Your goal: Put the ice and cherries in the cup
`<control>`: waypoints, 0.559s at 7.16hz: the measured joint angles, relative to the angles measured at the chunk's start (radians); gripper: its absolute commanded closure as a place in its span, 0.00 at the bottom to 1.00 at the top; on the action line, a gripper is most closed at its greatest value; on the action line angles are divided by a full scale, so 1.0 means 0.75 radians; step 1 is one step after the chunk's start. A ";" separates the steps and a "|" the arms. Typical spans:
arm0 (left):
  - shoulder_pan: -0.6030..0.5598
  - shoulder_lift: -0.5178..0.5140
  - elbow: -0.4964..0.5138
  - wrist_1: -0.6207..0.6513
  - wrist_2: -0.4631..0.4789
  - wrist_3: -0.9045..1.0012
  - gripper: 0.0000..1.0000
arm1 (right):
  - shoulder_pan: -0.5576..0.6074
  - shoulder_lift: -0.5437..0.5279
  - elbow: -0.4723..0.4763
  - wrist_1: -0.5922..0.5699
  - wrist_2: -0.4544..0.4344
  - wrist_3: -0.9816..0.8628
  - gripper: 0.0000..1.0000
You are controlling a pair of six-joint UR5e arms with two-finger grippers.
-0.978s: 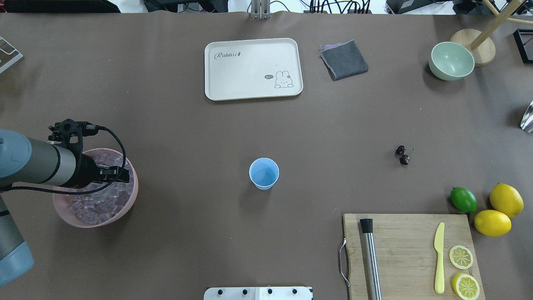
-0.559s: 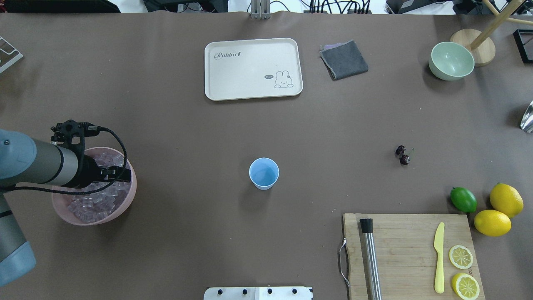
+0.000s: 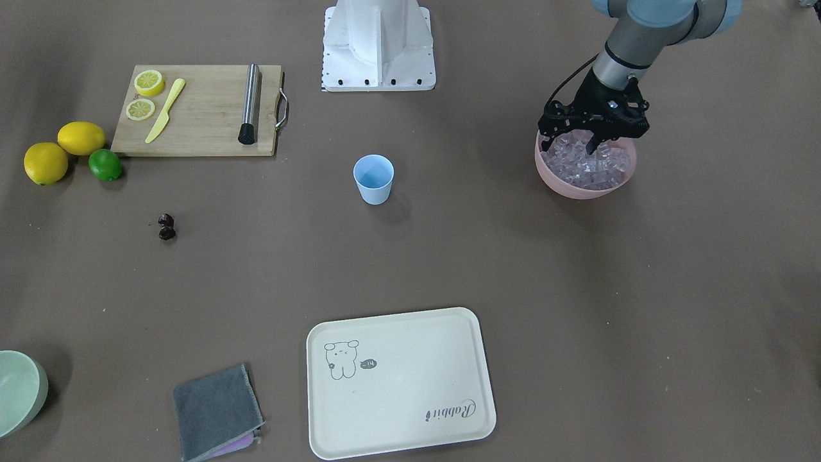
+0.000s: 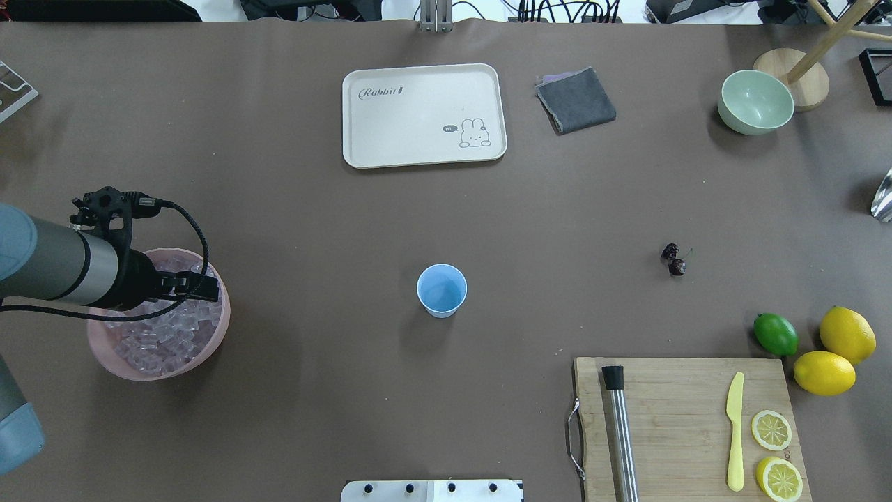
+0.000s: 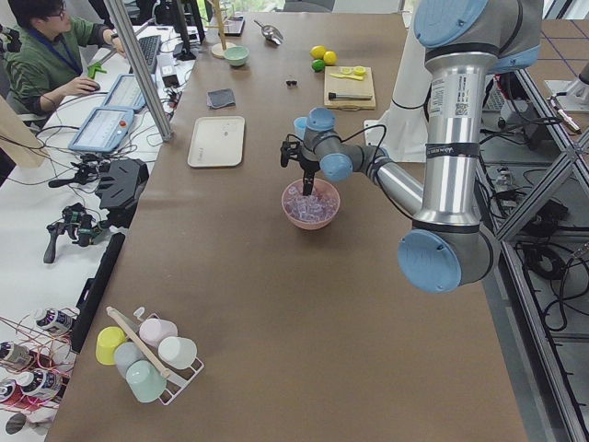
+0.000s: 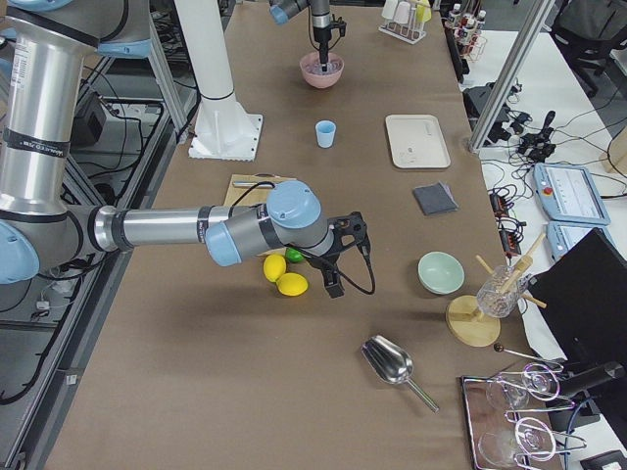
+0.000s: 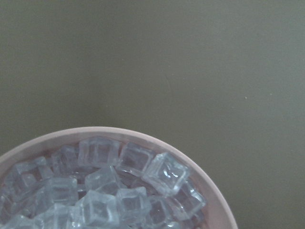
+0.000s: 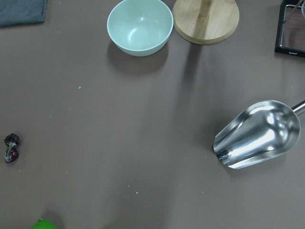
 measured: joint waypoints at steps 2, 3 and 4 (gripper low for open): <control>-0.035 0.023 0.026 0.047 -0.003 0.079 0.03 | 0.000 0.000 0.000 0.000 0.000 0.001 0.00; -0.042 0.025 0.057 0.050 0.007 0.115 0.03 | -0.001 0.000 0.000 0.000 0.001 0.001 0.00; -0.045 0.021 0.083 0.049 0.016 0.142 0.03 | -0.001 0.000 0.000 0.000 0.001 0.001 0.00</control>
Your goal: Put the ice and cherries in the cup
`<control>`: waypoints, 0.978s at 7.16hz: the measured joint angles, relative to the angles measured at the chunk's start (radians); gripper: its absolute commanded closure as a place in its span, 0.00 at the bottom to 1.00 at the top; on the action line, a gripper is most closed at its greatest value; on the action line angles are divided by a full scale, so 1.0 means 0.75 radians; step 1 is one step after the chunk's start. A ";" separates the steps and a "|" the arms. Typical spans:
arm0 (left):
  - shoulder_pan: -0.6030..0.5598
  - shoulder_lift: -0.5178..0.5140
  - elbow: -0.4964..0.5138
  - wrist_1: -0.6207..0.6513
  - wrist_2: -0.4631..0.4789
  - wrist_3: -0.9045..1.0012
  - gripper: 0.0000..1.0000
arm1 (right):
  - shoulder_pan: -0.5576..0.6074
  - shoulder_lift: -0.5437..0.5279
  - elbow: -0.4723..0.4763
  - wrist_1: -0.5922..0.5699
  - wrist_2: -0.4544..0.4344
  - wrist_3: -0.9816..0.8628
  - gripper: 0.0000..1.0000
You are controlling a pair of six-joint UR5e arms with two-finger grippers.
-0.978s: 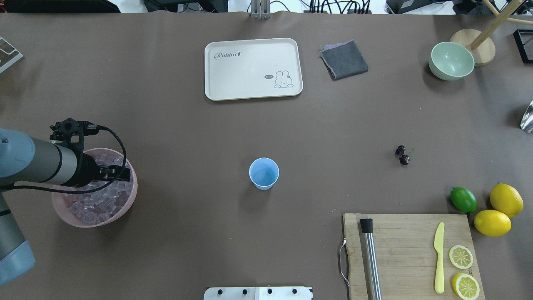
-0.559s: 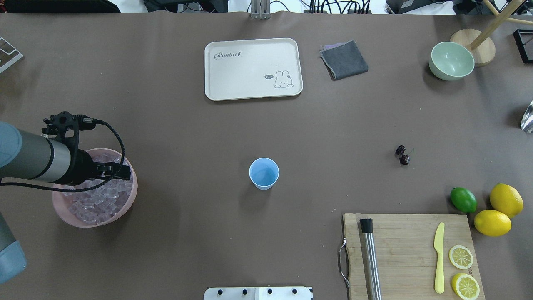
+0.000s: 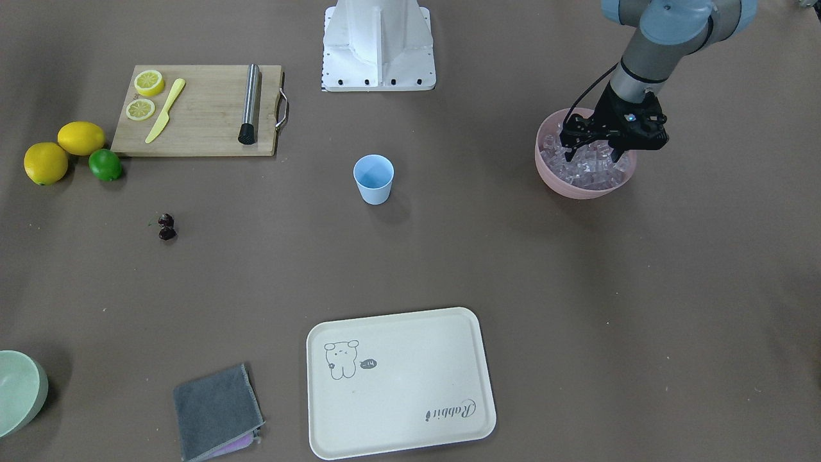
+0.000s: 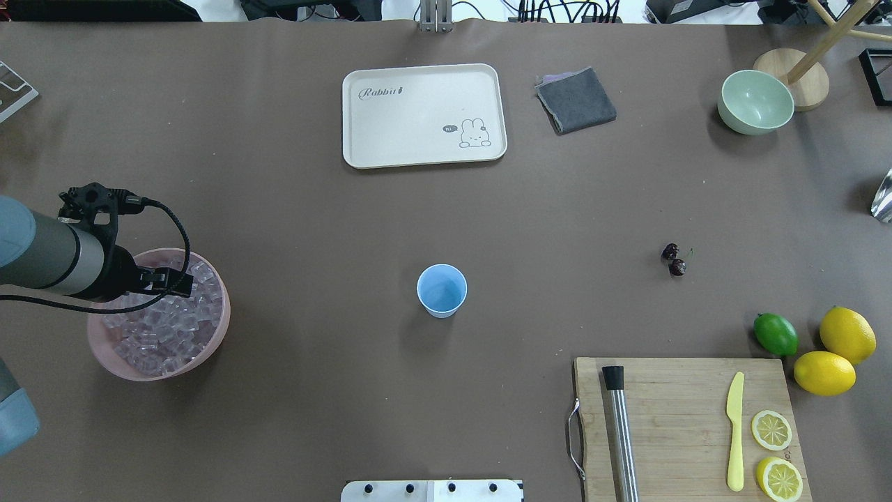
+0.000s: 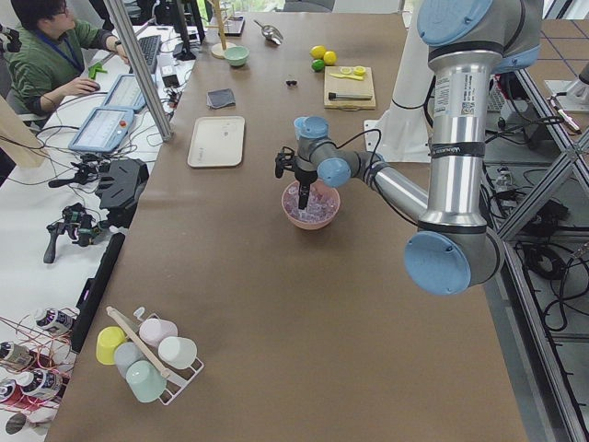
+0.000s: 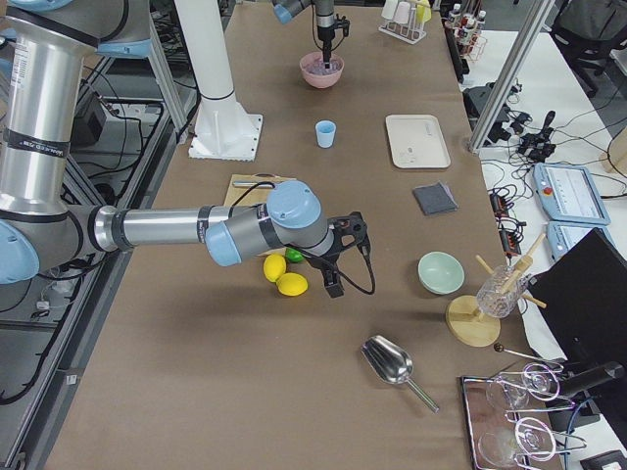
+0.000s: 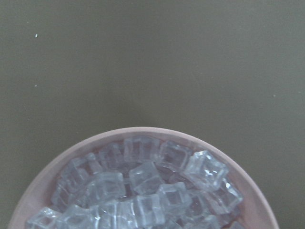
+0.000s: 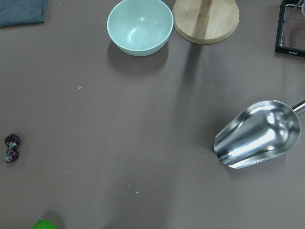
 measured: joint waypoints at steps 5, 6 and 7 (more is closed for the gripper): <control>0.001 -0.005 0.033 0.000 0.016 0.092 0.03 | 0.000 0.002 0.000 0.001 0.000 0.000 0.00; 0.006 -0.004 0.034 0.000 0.017 0.095 0.03 | 0.000 0.001 0.000 0.001 0.000 0.000 0.00; 0.011 -0.001 0.035 0.000 0.028 0.096 0.03 | 0.000 0.000 0.000 0.001 0.000 0.000 0.00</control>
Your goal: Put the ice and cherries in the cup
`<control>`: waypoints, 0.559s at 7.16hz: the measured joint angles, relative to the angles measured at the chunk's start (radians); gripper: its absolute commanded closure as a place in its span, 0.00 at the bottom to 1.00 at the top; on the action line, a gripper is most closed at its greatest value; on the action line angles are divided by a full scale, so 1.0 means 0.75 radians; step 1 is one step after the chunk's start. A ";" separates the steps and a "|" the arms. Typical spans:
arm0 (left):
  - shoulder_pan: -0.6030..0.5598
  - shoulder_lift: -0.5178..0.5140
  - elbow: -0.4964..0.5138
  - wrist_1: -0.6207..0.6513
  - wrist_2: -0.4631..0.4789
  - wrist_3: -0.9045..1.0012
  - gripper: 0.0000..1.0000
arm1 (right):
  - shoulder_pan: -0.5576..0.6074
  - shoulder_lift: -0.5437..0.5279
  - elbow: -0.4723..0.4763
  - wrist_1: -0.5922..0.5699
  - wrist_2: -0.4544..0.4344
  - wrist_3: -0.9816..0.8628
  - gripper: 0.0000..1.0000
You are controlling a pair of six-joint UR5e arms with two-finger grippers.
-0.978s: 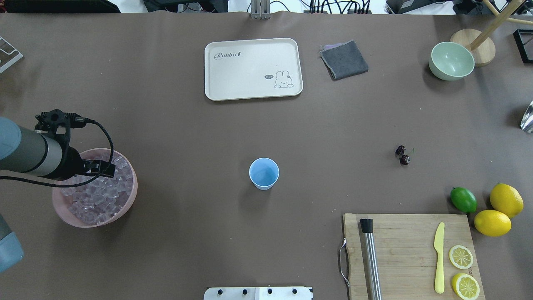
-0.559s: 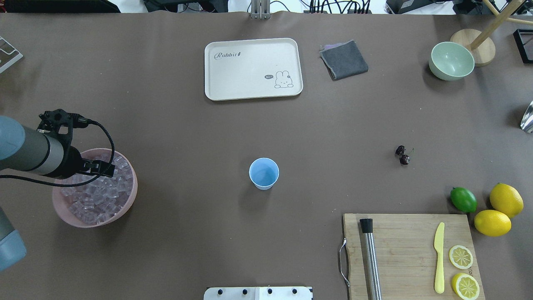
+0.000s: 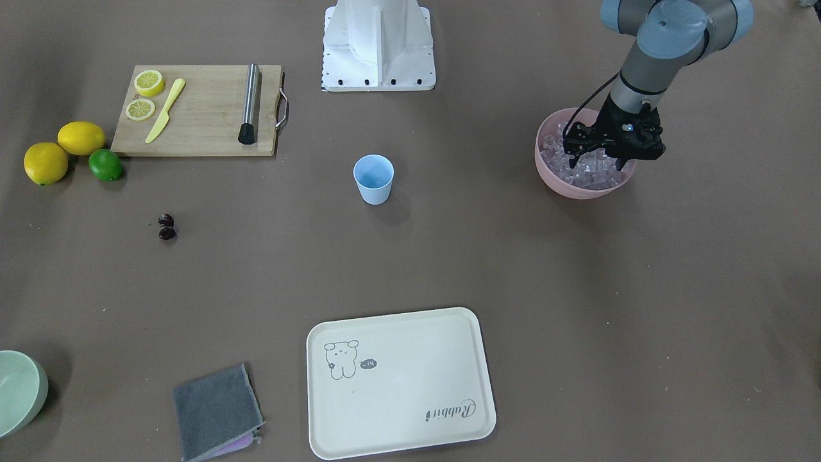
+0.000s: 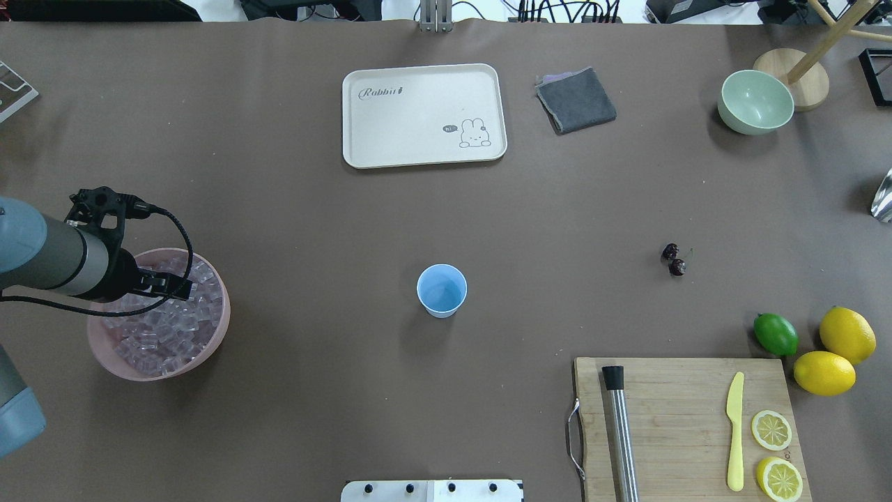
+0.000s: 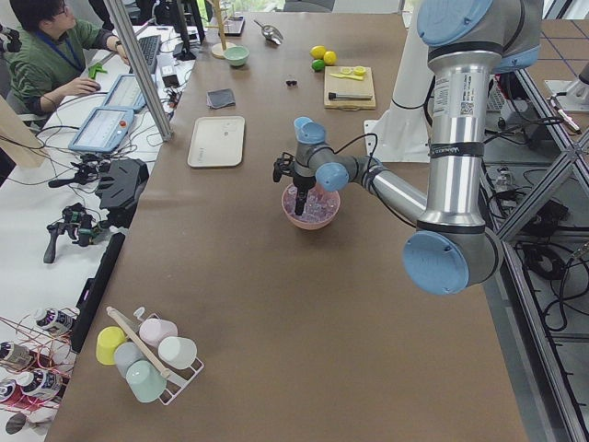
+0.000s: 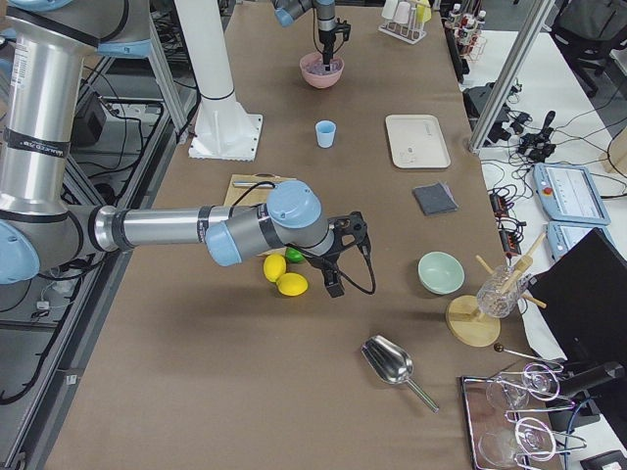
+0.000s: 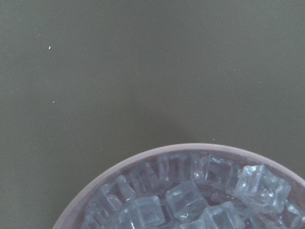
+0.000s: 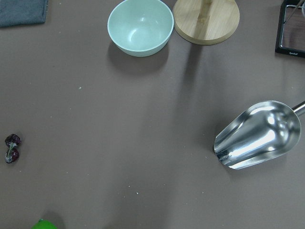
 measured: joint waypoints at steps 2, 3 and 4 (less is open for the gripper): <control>0.011 0.003 0.002 0.000 0.023 0.000 0.06 | 0.000 -0.001 0.000 -0.001 -0.001 0.000 0.00; 0.017 0.004 0.003 0.000 0.026 0.001 0.09 | 0.000 -0.001 0.000 -0.001 -0.001 0.000 0.00; 0.025 0.002 0.005 0.001 0.028 0.001 0.15 | 0.000 -0.001 0.000 -0.001 -0.001 0.000 0.00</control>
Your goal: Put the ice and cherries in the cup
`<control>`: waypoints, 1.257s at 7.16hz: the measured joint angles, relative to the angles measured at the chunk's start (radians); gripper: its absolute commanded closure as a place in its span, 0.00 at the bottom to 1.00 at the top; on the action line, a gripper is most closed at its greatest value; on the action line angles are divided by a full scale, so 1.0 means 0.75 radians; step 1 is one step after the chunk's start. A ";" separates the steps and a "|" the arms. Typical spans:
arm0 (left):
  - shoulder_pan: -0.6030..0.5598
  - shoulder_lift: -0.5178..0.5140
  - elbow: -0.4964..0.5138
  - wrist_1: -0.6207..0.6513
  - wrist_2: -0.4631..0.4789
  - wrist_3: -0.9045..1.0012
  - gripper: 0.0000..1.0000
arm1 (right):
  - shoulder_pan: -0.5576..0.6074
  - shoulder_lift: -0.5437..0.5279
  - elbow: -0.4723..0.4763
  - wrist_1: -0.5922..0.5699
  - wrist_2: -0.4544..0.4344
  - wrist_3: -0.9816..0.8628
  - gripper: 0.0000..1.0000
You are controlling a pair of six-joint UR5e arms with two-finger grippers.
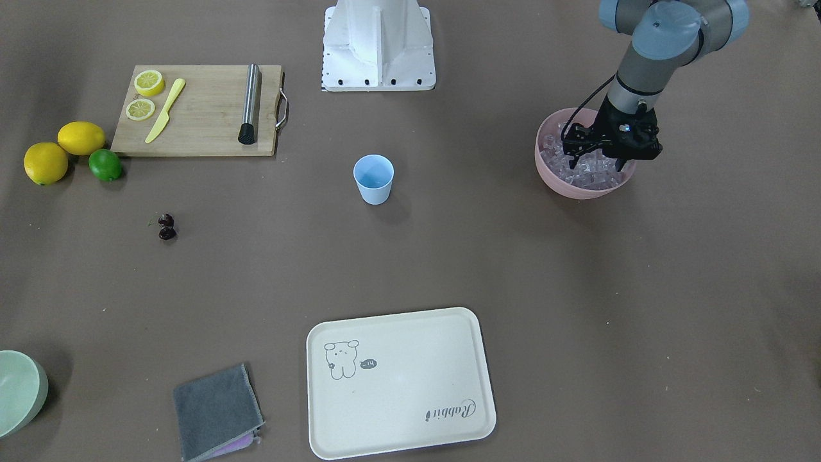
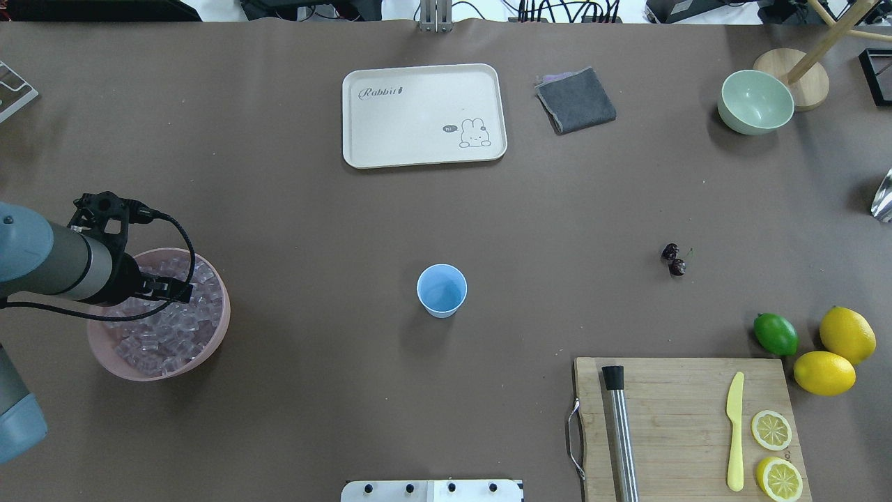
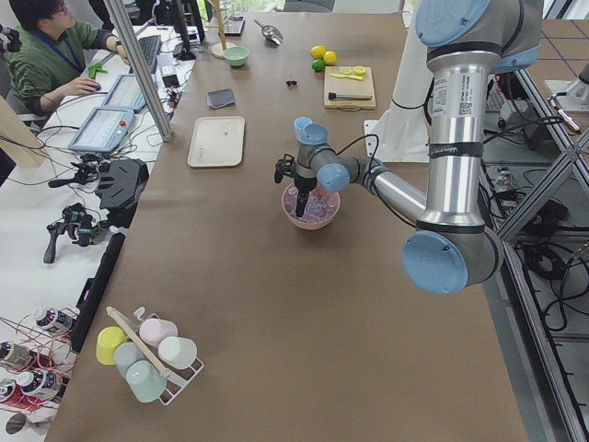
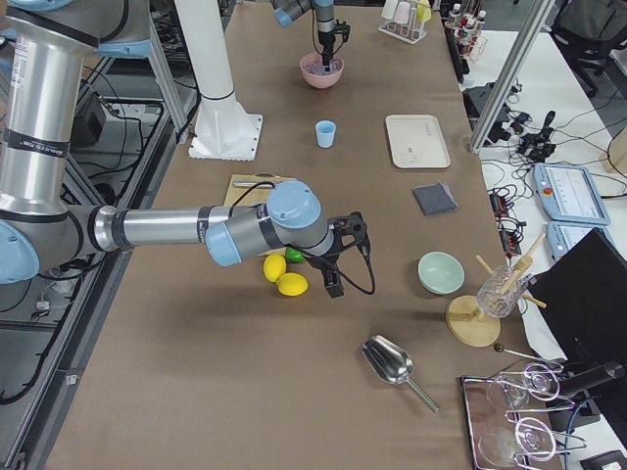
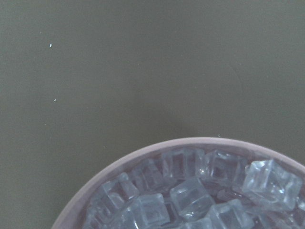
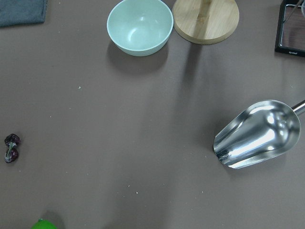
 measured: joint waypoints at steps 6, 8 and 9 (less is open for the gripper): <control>0.020 -0.002 0.000 0.001 -0.001 0.006 0.68 | 0.000 0.000 0.000 0.000 -0.002 0.000 0.00; 0.016 -0.002 -0.007 0.003 -0.005 0.007 0.76 | 0.000 0.000 0.000 0.001 -0.002 0.000 0.00; 0.012 -0.003 -0.010 0.003 -0.007 0.008 0.81 | 0.000 0.000 0.000 0.000 -0.002 0.000 0.00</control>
